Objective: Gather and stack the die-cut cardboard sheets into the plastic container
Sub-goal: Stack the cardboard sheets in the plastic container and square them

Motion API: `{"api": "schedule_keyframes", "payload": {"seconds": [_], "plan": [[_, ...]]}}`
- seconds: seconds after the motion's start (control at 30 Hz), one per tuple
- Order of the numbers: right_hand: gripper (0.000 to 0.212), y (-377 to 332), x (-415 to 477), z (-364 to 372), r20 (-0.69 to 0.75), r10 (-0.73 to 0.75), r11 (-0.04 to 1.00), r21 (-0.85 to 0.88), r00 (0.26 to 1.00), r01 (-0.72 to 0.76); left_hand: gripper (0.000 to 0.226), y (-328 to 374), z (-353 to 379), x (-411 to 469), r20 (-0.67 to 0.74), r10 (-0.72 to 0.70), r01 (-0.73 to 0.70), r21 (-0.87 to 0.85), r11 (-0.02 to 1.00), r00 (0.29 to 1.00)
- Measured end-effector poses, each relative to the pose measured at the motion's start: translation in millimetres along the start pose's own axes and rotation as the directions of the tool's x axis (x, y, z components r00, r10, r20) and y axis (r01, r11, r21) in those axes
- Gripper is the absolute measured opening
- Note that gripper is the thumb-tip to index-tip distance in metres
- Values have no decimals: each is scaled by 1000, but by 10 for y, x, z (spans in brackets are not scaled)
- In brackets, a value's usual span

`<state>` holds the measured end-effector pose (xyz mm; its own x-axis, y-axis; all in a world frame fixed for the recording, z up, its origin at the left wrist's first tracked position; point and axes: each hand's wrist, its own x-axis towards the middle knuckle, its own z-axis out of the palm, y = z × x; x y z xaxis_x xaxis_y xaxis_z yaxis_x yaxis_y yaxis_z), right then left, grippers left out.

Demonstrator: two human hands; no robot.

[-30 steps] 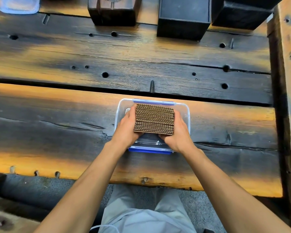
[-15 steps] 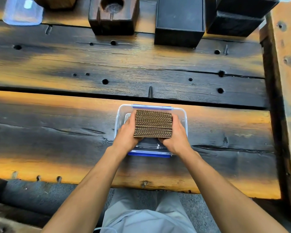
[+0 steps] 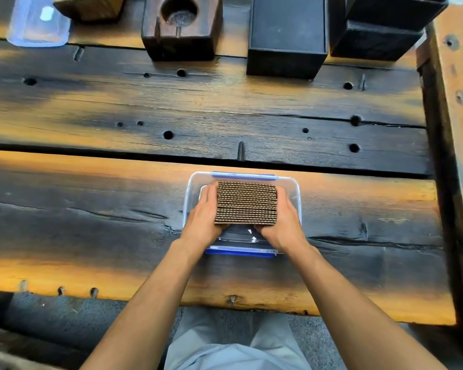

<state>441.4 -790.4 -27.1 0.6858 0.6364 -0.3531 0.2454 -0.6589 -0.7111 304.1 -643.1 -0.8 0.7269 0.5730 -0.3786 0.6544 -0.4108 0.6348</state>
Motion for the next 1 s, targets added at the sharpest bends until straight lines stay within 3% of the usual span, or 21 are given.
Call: {"api": "schedule_keyframes", "payload": {"seconds": [0.2,0.3,0.43,0.57,0.73,0.87,1.0], "plan": [[74,-140,-33,-95,-11,-32,999,-31,999,32,84,4,-87,-2,-20,36,-36,15,999,999],[81,-273,-62,-229,68,-17,994,-105,998,24,94,46,-233,65,46,7,-8,24,1000,999],[100,-467,-70,-523,186,63,996,-79,981,-49,101,148,-490,121,190,-34,25,48,999,981],[98,-500,-26,-750,309,117,993,-42,944,-110,91,216,-610,70,260,-91,135,-156,978,961],[104,-470,5,-838,366,178,973,71,914,-218,94,243,-600,-27,345,-128,268,-397,878,930],[102,-433,-20,-896,399,280,906,191,873,-378,78,216,-567,-81,413,-232,438,-522,732,880],[90,-504,-17,-891,447,398,858,128,801,-498,68,216,-535,-85,453,-322,548,-571,612,831]]}}
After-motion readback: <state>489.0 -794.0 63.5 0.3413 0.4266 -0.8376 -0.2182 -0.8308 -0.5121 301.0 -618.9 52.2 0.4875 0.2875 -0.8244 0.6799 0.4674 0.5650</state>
